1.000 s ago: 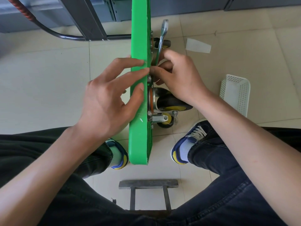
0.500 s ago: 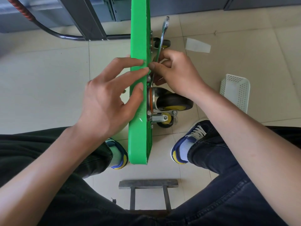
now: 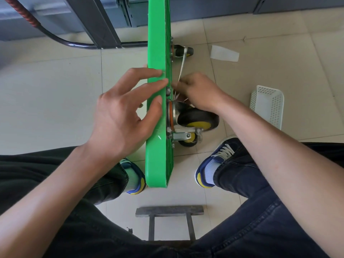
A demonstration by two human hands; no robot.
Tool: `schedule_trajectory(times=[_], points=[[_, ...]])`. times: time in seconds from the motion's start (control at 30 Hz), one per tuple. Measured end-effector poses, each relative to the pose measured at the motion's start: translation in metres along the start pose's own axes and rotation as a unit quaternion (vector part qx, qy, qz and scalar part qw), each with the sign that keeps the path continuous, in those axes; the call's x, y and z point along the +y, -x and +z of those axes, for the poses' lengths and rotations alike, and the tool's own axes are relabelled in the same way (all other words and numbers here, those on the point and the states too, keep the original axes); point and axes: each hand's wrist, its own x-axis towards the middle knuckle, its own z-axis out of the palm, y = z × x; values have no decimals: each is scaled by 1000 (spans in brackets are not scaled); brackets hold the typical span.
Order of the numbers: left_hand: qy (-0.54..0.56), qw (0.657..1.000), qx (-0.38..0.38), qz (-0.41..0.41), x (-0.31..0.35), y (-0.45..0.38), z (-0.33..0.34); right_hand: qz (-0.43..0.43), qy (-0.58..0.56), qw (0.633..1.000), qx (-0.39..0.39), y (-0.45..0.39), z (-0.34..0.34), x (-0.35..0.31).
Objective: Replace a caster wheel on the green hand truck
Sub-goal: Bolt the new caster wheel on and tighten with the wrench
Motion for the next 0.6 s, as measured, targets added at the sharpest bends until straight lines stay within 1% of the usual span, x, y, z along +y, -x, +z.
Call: schedule_trajectory(times=[0.03, 0.07, 0.3, 0.43, 0.6], points=[[1, 1000, -1, -1, 0, 0, 0, 11, -5, 1000, -16, 0, 0, 4], [2, 1000, -1, -1, 0, -1, -1, 10, -14, 1000, -16, -1, 1, 6], [1, 1000, -5, 1, -1, -1, 0, -45, -22, 998, 29, -2, -3, -2], [1, 1000, -6, 0, -2, -1, -1, -59, -42, 996, 44, 0, -11, -2], [-1, 1000, -3, 2, -1, -1, 0, -81, -93, 989, 86, 7, -17, -4]])
